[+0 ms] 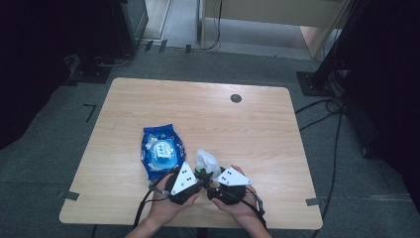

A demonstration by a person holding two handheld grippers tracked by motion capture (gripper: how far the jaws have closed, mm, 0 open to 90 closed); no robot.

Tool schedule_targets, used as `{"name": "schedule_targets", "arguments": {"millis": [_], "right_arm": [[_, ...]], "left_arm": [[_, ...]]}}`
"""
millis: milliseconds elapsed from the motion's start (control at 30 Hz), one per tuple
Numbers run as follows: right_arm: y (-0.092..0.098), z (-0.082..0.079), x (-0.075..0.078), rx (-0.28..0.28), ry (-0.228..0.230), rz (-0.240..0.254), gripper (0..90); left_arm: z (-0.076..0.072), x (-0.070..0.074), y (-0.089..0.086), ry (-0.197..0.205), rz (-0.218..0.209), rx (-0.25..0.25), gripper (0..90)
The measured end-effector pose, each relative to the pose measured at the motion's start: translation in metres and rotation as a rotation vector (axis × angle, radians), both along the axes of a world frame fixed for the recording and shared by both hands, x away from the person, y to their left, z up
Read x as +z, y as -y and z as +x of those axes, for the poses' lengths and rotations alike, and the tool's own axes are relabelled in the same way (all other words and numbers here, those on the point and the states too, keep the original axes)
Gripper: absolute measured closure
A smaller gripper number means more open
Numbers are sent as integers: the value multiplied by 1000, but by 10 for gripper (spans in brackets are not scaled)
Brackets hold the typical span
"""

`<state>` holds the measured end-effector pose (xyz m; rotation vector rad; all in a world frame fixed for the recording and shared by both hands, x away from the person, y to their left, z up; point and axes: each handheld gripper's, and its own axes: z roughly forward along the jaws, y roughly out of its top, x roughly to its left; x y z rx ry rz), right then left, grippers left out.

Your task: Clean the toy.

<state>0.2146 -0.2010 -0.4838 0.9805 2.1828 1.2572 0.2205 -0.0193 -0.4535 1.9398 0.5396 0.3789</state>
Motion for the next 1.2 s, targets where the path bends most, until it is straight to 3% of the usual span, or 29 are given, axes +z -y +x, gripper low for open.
{"name": "schedule_targets", "arguments": {"millis": [233, 367, 533, 633, 700, 833, 933, 967, 1033, 1200], "right_arm": [[1, -1, 0, 5, -2, -8, 350], [1, -1, 0, 9, 1, -11, 350], [2, -1, -1, 11, 3, -14, 350], [1, -1, -1, 13, 1, -7, 349], [1, 0, -1, 12, 2, -2, 349], [1, 0, -2, 4, -3, -12, 350], [4, 0, -2, 0, 1, -17, 350], [4, -1, -1, -1, -2, -18, 350], [5, -2, -1, 2, 4, -13, 349], [9, -2, 2, -14, 18, 2, 350]], "left_arm": [[10, -2, -14, -6, -11, 62, 881], [20, -5, -25, -37, -24, 118, 882], [21, -6, -25, -33, -19, 124, 883], [15, -6, -20, -42, -54, 45, 881], [9, -6, -12, -21, -47, -1, 876], [6, -7, -6, -18, -38, -10, 870], [16, -8, -15, -22, -32, 68, 875], [16, -8, -15, -22, -32, 68, 877], [26, -12, -24, -52, -40, 128, 881], [33, -18, -30, -81, -44, 167, 883]]}}
